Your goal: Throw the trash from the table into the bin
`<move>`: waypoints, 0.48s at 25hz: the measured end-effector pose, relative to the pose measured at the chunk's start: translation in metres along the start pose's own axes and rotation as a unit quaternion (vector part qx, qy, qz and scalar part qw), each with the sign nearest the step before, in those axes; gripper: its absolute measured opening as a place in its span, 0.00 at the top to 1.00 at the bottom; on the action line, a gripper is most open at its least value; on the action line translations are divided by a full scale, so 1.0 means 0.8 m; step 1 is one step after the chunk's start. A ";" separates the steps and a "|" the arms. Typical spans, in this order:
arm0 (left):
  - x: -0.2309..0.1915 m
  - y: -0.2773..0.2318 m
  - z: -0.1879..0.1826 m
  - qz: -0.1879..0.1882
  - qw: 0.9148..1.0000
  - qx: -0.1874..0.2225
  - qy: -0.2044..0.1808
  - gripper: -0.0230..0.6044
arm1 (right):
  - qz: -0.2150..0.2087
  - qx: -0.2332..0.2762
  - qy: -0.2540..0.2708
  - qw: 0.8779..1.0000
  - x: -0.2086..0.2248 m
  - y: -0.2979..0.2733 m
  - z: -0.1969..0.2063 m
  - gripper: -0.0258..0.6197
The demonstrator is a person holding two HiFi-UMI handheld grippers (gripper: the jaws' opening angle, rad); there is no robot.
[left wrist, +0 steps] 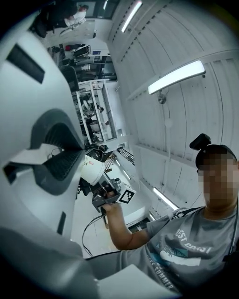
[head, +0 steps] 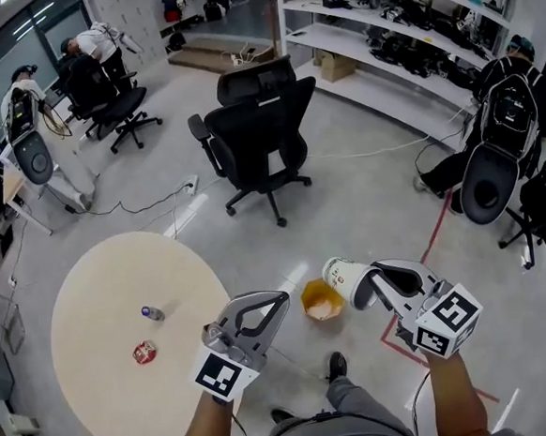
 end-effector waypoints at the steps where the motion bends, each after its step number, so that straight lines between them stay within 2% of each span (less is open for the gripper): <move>1: -0.002 -0.013 0.016 0.003 1.000 -0.003 0.006 0.90 | 0.002 -0.007 -0.006 1.000 0.012 -0.009 0.013 0.91; 6: 0.001 -0.086 0.124 0.028 0.998 -0.030 0.044 0.90 | 0.017 -0.058 -0.050 0.997 0.075 -0.056 0.105 0.91; 9: 0.007 -0.126 0.203 0.034 0.994 -0.038 0.092 0.90 | 0.021 -0.090 -0.078 0.993 0.113 -0.086 0.177 0.91; 12: 0.018 -0.164 0.294 0.034 0.985 -0.063 0.154 0.90 | 0.026 -0.120 -0.107 0.987 0.151 -0.114 0.259 0.91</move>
Point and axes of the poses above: the fingertips, and each gripper's own axes: y backward along the fingers, x to its right, z out of its underside, the point moved 4 cm from there along y, backward along the fingers
